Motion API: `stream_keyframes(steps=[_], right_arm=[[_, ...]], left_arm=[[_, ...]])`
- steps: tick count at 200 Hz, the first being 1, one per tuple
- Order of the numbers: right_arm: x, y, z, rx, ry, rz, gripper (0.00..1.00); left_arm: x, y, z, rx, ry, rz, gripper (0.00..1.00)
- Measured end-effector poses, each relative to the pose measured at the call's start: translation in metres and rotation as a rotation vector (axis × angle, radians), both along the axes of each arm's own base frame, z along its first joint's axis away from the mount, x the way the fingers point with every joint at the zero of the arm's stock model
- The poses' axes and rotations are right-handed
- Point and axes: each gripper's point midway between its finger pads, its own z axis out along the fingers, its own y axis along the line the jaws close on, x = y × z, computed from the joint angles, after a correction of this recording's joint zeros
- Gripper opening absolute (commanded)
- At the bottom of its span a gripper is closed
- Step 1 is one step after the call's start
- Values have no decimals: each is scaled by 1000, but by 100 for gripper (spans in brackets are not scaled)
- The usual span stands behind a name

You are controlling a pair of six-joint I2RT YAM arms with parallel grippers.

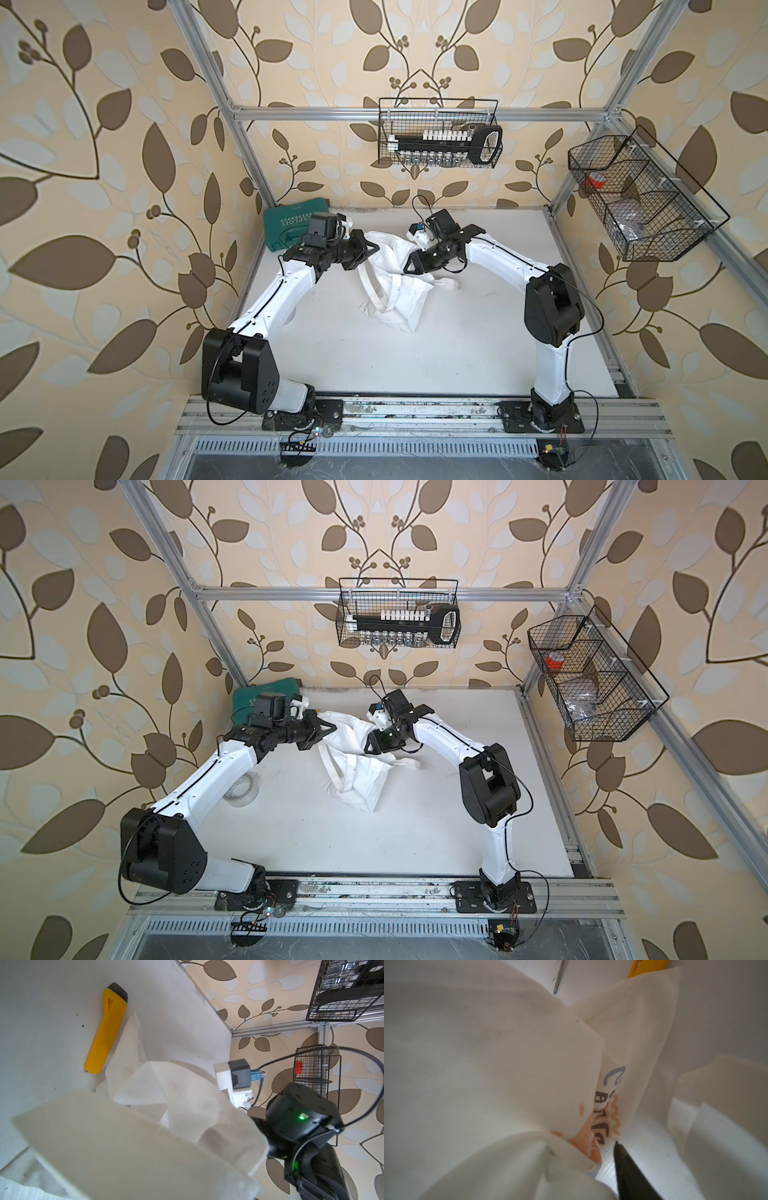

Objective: Place the art knife into the pouch
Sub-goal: Move the pouch at the center of the board.

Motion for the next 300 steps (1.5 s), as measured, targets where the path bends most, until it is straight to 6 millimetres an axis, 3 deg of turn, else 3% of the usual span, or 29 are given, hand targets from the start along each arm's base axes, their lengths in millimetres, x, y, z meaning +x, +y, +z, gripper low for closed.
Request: stream_keyframes(steps=[24, 44, 81, 100, 113, 129, 155, 164, 173, 209, 239, 264, 300], right_arm=[[-6, 0, 6, -6, -13, -1, 0], [-17, -18, 30, -50, -64, -35, 0], [-35, -87, 119, -77, -254, -186, 0], [-35, -125, 138, -89, -307, -279, 0], [-33, -148, 133, -120, -301, -336, 0], [-29, -172, 111, -166, -250, -395, 0], [-22, -186, 71, -222, -154, -435, 0], [-19, -187, 62, -235, -134, -439, 0], [-18, -187, 54, -248, -118, -443, 0], [-16, -197, 44, -278, -97, -483, 0], [-15, -197, 45, -270, -96, -496, 0], [-14, -196, 46, -264, -95, -500, 0], [-14, -194, 46, -255, -93, -498, 0]], left_arm=[[-1, 0, 1, 1, 5, 0, 0], [1, 0, 10, 0, -3, -1, 0], [11, -17, 38, -8, -60, -33, 0], [14, -40, 37, -7, -61, -87, 0], [13, -60, 31, 1, -49, -133, 0], [14, -79, 17, 17, -26, -174, 0], [23, -89, -15, 45, 39, -190, 6], [27, -89, -26, 59, 63, -187, 11], [32, -88, -35, 78, 79, -184, 23], [65, -70, -52, 146, 104, -136, 53], [100, -36, -61, 234, 115, -79, 55], [121, -9, -83, 344, 149, -43, 55], [116, 8, -139, 506, 254, -70, 55]])
